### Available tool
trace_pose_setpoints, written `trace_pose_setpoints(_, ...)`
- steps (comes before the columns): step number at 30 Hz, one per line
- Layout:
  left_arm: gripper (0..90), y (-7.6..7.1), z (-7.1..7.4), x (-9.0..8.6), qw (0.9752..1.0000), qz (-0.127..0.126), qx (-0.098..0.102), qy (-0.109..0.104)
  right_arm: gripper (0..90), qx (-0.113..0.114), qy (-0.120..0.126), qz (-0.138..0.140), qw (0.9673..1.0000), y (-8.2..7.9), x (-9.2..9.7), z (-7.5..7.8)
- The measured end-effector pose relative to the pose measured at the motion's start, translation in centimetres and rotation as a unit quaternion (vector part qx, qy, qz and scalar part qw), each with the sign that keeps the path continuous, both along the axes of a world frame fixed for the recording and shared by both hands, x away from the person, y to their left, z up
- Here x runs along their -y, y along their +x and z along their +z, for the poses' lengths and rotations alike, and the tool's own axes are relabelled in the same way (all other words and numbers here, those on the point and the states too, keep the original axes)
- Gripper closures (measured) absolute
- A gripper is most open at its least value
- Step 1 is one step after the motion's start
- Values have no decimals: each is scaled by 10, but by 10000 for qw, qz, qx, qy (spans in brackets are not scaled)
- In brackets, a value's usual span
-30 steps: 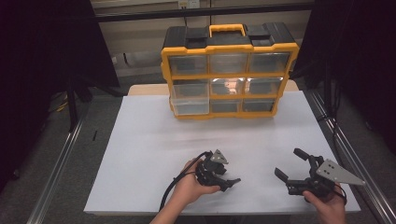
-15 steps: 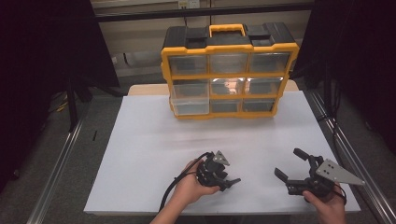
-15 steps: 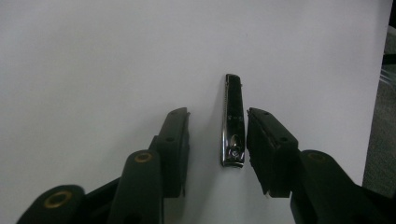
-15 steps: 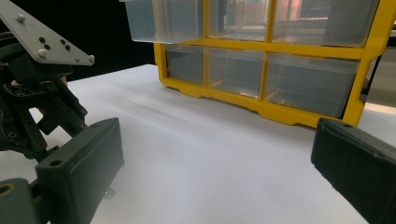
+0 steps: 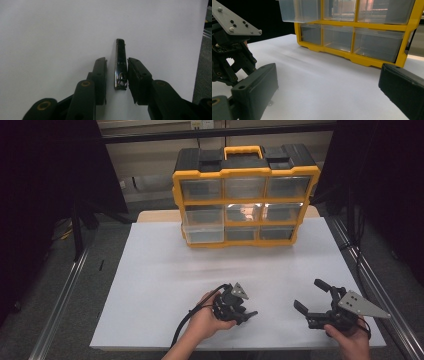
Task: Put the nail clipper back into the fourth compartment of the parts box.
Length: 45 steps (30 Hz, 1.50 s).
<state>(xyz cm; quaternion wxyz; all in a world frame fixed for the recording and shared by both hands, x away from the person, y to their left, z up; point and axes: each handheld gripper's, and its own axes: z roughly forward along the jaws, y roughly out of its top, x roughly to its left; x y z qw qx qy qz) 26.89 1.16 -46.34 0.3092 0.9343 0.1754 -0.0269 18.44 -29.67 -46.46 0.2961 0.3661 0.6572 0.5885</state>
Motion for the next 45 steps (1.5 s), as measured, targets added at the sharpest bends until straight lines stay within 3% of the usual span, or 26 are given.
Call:
trace_pose_setpoints(2,703,-1,-1,1,10000,52,0,-51,22,-1,-8,5,10000,0,0,0)
trace_pose_setpoints(3,710,0,1,1,9998,-112,85,116,22,-7,7,-7,10000,0,0,0)
trace_pose_setpoints(5,737,-1,1,3,9997,-101,148,164,22,-3,-2,2,10000,0,0,0)
trace_pose_setpoints(8,777,-6,1,7,9997,135,144,146,21,-8,8,-10,10000,0,0,0)
trace_pose_setpoints(9,783,-3,3,6,9991,-134,252,308,21,-9,6,-6,10000,0,0,0)
trace_pose_setpoints(10,791,-3,3,6,9991,-133,262,311,22,-12,24,-23,10000,0,0,0)
trace_pose_setpoints(11,794,-5,2,8,9996,52,201,209,21,7,-18,5,10000,0,0,0)
trace_pose_setpoints(12,795,-3,3,6,9990,-104,251,349,21,-2,-2,5,10000,0,0,0)
trace_pose_setpoints(13,795,-3,3,7,9991,-88,250,326,22,0,-3,6,10000,0,0,0)
trace_pose_setpoints(14,795,-5,2,8,9995,87,201,236,22,0,-3,8,10000,0,0,0)
trace_pose_setpoints(16,796,-3,3,7,9992,-15,184,342,22,4,-26,18,10000,1,0,0)
trace_pose_setpoints(18,796,-4,2,9,9995,229,79,186,22,4,-26,7,10000,1,0,0)
trace_pose_setpoints(19,797,-2,4,7,9993,89,92,360,22,4,-24,6,10000,0,0,0)
trace_pose_setpoints(21,797,1,4,7,9993,97,32,358,21,-3,-9,12,10000,0,0,0)
trace_pose_setpoints(22,797,0,3,8,9994,250,-83,219,22,3,-6,9,10000,0,0,0)
trace_pose_setpoints(23,797,2,5,7,9993,138,-36,342,22,-5,29,-22,10000,0,0,0)
trace_pose_setpoints(26,797,3,5,9,9992,299,-130,215,22,5,16,-12,10000,0,1,0)
trace_pose_setpoints(28,797,5,8,9,9993,240,-160,231,22,13,6,-20,10000,0,1,0)
trace_pose_setpoints(29,797,3,7,10,9990,397,-215,57,22,11,7,-20,10000,0,1,0)
trace_pose_setpoints(31,797,6,11,8,9993,217,-211,218,21,-7,18,-38,10000,0,2,0)
trace_pose_setpoints(37,798,9,16,1,9989,345,-296,132,22,9,8,-33,10000,0,2,0)
trace_pose_setpoints(40,798,11,20,-2,9982,493,-343,-22,21,14,11,-18,10000,0,2,0)
trace_pose_setpoints(45,798,16,26,-7,9981,494,-355,-68,22,15,9,-28,10000,0,2,0)
